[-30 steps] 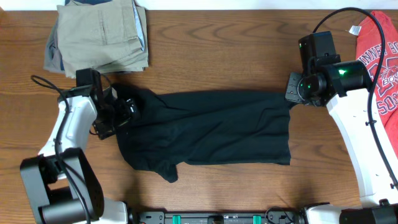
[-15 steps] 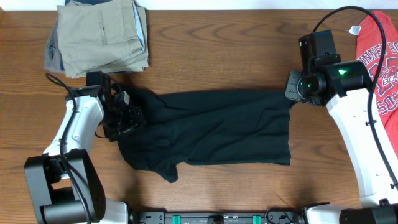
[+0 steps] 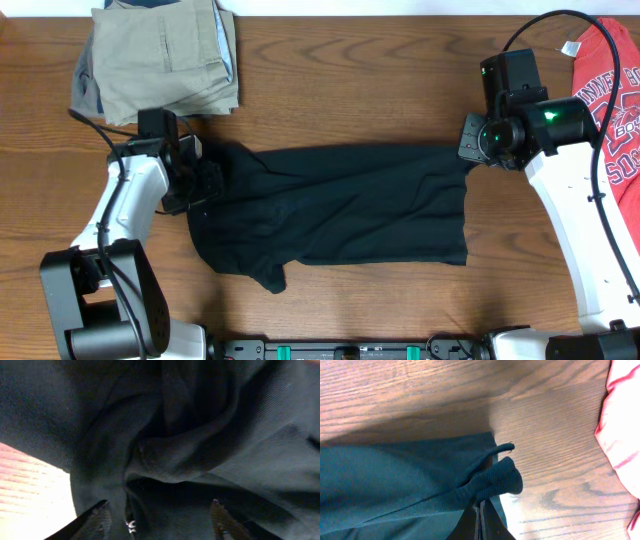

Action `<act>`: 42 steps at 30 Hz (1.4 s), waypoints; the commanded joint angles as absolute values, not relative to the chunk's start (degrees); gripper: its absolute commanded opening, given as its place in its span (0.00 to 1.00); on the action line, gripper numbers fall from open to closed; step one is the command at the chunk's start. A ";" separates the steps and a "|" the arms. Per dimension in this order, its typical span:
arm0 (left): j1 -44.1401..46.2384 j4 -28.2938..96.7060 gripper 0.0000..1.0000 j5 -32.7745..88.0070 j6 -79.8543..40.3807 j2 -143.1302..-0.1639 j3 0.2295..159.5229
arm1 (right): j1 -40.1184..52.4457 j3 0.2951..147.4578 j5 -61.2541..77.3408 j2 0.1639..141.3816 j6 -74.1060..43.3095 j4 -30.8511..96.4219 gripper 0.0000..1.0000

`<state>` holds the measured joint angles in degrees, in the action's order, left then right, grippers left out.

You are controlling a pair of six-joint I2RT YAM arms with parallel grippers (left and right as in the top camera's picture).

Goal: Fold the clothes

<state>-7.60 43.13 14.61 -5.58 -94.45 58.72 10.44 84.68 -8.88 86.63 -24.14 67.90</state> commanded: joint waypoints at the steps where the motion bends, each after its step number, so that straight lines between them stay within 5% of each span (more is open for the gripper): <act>1: -7.62 43.11 0.60 13.67 -4.93 -94.37 56.14 | 10.79 84.62 -10.48 86.91 -24.14 67.83 0.01; 6: -7.62 42.70 0.49 14.57 -4.93 -94.37 54.98 | 10.79 84.62 -10.44 86.91 -24.16 67.48 0.01; 13: -7.62 42.54 0.06 14.57 -4.95 -94.37 54.98 | 10.79 84.62 -10.07 86.91 -24.16 67.46 0.01; 31: -7.62 49.98 0.06 16.71 -10.04 -80.62 66.00 | 7.84 84.62 -9.67 86.91 -24.14 61.45 0.01; 42: -7.62 33.26 0.06 17.56 -17.32 -76.82 66.96 | 4.54 84.64 -8.62 86.91 -22.55 49.89 0.01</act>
